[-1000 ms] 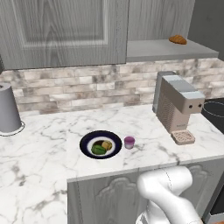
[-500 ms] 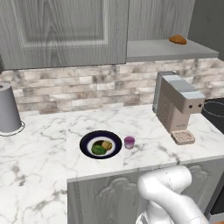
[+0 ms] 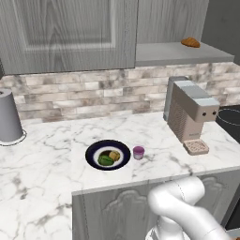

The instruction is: Pick the avocado and bread from the counter and place them on the plate. Then pick the jam from the cabinet and place it next to the plate. Lastly close the cabinet door.

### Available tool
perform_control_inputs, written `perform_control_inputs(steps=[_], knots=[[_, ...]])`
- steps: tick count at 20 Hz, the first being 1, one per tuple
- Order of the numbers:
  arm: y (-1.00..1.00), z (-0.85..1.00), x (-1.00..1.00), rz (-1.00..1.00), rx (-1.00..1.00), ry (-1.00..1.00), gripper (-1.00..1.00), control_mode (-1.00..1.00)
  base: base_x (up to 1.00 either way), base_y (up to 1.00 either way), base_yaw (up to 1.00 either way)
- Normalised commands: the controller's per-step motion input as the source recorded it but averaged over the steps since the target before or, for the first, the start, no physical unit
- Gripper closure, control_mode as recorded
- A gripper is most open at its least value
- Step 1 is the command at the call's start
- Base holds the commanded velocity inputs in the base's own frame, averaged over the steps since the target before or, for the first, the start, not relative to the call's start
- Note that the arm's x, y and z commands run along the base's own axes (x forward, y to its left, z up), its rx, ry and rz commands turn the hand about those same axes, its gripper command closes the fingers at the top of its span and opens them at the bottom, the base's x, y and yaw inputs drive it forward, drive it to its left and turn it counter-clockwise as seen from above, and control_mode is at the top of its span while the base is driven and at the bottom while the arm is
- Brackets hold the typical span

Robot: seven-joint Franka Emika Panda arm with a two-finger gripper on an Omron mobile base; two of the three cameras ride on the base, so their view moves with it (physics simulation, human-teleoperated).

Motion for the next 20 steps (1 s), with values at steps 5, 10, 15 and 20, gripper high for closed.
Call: perform_control_inputs(steps=[5, 10, 15, 20], knots=[[-0.22, 0.12, 0.41, 0.00, 0.14, 0.04, -1.00, -1.00, 0.00, 0.00, 0.00], [-0.22, 0.00, 0.42, 0.04, 0.10, 0.09, -1.00, -1.00, 0.00, 0.00, 0.00], [-0.29, 0.00, 0.42, 0.09, 0.18, 0.24, -1.00, -1.00, 0.00, 0.00, 0.00], [-0.46, 0.00, 0.21, 0.11, 0.26, 0.31, -1.00, -1.00, 0.00, 0.00, 0.00]])
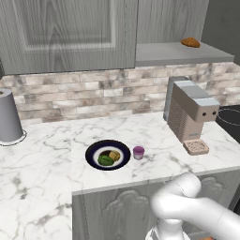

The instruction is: Pick the avocado and bread from the counter and place them on the plate. Then pick the jam from the cabinet and place it next to the plate. Lastly close the cabinet door.

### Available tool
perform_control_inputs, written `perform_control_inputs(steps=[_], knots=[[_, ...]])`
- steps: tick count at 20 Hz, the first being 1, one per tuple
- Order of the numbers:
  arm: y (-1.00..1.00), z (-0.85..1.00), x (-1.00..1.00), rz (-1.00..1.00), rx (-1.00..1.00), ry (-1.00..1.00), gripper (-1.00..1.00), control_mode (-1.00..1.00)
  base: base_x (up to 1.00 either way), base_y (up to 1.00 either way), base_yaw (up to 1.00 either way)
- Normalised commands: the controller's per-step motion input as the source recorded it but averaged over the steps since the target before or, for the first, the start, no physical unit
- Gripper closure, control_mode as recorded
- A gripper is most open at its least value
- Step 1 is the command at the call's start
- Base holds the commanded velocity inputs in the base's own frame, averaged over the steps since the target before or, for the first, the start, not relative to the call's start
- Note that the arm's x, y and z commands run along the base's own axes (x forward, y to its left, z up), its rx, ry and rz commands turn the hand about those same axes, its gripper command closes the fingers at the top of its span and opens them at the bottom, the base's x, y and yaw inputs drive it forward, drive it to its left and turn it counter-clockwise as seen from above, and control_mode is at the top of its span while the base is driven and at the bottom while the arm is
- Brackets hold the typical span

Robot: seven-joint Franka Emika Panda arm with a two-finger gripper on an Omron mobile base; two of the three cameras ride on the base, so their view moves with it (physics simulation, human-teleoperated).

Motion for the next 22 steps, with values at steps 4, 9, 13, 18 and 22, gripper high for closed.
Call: perform_control_inputs(steps=[4, 9, 13, 18, 22], knots=[[-0.44, -0.13, 0.02, 0.09, 0.26, 0.33, -1.00, -1.00, 0.00, 0.00, 0.00], [-0.34, -0.09, 0.04, 0.07, 0.24, 0.16, -1.00, -1.00, 0.00, 0.00, 0.00], [-0.33, 0.02, 0.17, 0.01, 0.22, -0.10, -1.00, -1.00, 0.00, 0.00, 0.00], [-0.22, 0.07, 0.21, 0.00, 0.19, -0.42, -1.00, -1.00, 0.00, 0.00, 0.00], [0.00, 0.00, 0.33, -0.01, 0.08, -0.57, -1.00, -1.00, 0.00, 0.00, 0.00]])
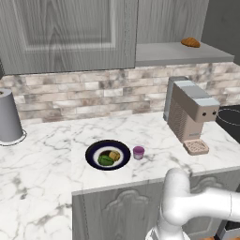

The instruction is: Pick the avocado and bread from the counter and place them on the plate. Then pick the jam from the cabinet and place it next to the plate. Lastly close the cabinet door.

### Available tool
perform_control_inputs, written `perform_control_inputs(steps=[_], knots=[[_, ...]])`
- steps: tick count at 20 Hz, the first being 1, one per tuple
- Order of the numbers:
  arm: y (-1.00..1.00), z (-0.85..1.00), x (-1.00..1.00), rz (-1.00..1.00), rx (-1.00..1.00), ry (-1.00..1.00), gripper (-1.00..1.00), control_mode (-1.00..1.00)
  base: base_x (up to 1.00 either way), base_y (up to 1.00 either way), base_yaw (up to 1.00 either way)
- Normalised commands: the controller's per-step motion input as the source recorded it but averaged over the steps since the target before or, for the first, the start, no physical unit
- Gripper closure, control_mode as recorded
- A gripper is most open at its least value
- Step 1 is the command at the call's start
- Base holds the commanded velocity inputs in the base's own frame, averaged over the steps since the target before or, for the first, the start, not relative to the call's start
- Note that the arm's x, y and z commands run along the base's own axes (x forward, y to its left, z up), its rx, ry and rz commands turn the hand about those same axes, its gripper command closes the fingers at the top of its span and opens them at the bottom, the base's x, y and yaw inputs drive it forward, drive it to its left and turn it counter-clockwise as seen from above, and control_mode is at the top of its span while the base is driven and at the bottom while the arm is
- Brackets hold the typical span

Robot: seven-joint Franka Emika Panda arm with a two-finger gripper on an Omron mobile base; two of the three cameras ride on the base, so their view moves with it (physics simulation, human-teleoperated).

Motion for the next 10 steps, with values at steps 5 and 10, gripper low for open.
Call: perform_control_inputs(steps=[5, 10], knots=[[0.00, 0.00, 0.46, -0.01, 0.03, -0.48, -1.00, -1.00, 0.00, 0.00, 0.00], [0.00, 0.00, 0.63, -0.02, 0.05, -0.27, -1.00, -1.00, 0.00, 0.00, 0.00]])
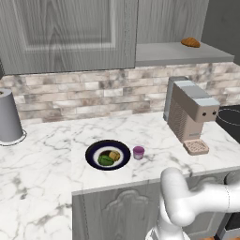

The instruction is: Pick the avocado and bread from the counter and place them on the plate. Then pick the jam from the cabinet and place it next to the plate. Lastly close the cabinet door.

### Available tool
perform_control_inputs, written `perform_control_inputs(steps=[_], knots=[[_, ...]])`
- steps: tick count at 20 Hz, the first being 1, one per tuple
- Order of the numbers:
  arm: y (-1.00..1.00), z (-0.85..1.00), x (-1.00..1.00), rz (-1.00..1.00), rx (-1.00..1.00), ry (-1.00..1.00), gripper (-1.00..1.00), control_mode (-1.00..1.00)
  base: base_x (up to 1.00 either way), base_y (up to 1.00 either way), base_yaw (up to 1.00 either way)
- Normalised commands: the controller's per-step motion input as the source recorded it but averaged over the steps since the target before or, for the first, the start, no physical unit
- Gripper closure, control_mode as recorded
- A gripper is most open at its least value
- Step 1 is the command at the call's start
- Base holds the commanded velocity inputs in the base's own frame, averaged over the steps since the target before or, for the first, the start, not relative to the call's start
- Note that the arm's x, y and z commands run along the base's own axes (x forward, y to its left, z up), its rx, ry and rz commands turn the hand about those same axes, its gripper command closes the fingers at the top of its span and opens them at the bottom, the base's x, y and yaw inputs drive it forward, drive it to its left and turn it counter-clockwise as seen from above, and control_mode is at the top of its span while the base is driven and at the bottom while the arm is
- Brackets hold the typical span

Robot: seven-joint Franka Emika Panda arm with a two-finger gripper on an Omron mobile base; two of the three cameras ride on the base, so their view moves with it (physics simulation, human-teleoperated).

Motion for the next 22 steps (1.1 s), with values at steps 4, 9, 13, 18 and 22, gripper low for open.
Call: perform_control_inputs(steps=[4, 9, 13, 18, 22], knots=[[-0.02, 0.11, 0.59, 0.00, 0.13, -0.03, -1.00, -1.00, 0.00, 0.00, 0.00], [-0.21, 0.43, 0.46, 0.00, 0.17, 0.21, -1.00, -1.00, 0.00, 0.00, 0.00], [-0.27, 0.71, 0.41, 0.00, 0.17, 0.28, -1.00, -1.00, 0.00, 0.00, 0.00], [0.16, 0.77, 0.14, 0.00, 0.04, 0.07, -1.00, -1.00, 0.00, 0.00, 0.00], [0.61, 0.67, 0.00, 0.00, -0.03, -0.10, -1.00, -1.00, 0.00, 0.00, 0.00]])
